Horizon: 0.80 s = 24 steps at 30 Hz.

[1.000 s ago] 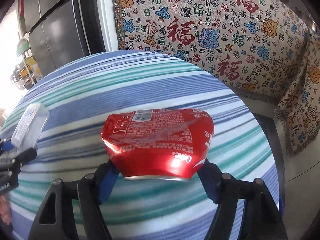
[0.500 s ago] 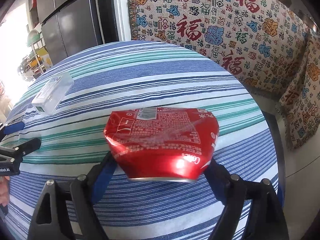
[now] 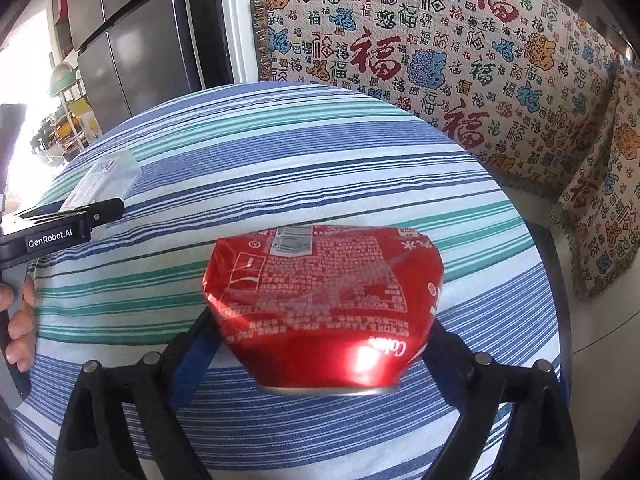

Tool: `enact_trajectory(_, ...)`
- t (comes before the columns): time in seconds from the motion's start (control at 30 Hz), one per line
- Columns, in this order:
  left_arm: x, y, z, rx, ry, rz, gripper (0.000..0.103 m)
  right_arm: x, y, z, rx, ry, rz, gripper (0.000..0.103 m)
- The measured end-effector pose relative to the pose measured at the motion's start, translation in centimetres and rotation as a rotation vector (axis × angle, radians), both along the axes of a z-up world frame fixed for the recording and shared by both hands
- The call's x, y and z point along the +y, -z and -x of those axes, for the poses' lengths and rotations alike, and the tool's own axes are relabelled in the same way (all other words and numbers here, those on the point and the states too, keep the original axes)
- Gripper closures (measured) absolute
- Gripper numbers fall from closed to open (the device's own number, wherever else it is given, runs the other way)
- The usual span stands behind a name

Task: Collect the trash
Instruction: 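Lift the plastic box and red can off the table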

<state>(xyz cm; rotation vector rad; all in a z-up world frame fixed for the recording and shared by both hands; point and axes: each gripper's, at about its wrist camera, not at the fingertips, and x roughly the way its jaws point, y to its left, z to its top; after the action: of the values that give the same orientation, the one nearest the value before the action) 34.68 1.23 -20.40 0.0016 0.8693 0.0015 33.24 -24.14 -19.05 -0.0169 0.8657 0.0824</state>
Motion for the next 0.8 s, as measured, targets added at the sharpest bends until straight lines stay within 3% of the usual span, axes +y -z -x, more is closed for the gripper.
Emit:
enact_trajectory(0.03, 0.1, 0.0, 0.3, 0.001, 0.011, 0.013, 0.038, -0.2, -0.1, 0.1, -0.009, 0.008, -0.011, 0.020)
enact_trajectory(0.3, 0.0, -0.4, 3.5, -0.028, 0.052, 0.032, 0.039, -0.8, -0.9, 1.4, -0.065, 0.021, -0.018, 0.025)
enact_trajectory(0.67, -1.1, 0.0, 4.9, 0.000, 0.106, 0.035, 0.039, -2.5, -0.2, 3.0, -0.027, 0.031, -0.049, 0.030)
enact_trajectory(0.73, -1.1, 0.0, 4.8, 0.007, 0.108, 0.027, 0.038, -2.8, 0.2, 2.7, 0.000, 0.050, -0.028, 0.026)
enact_trajectory(0.8, -1.7, 0.1, 4.8, 0.013, 0.117, -0.017, 0.036, -2.5, 0.4, 2.3, 0.014, 0.032, -0.015, 0.014)
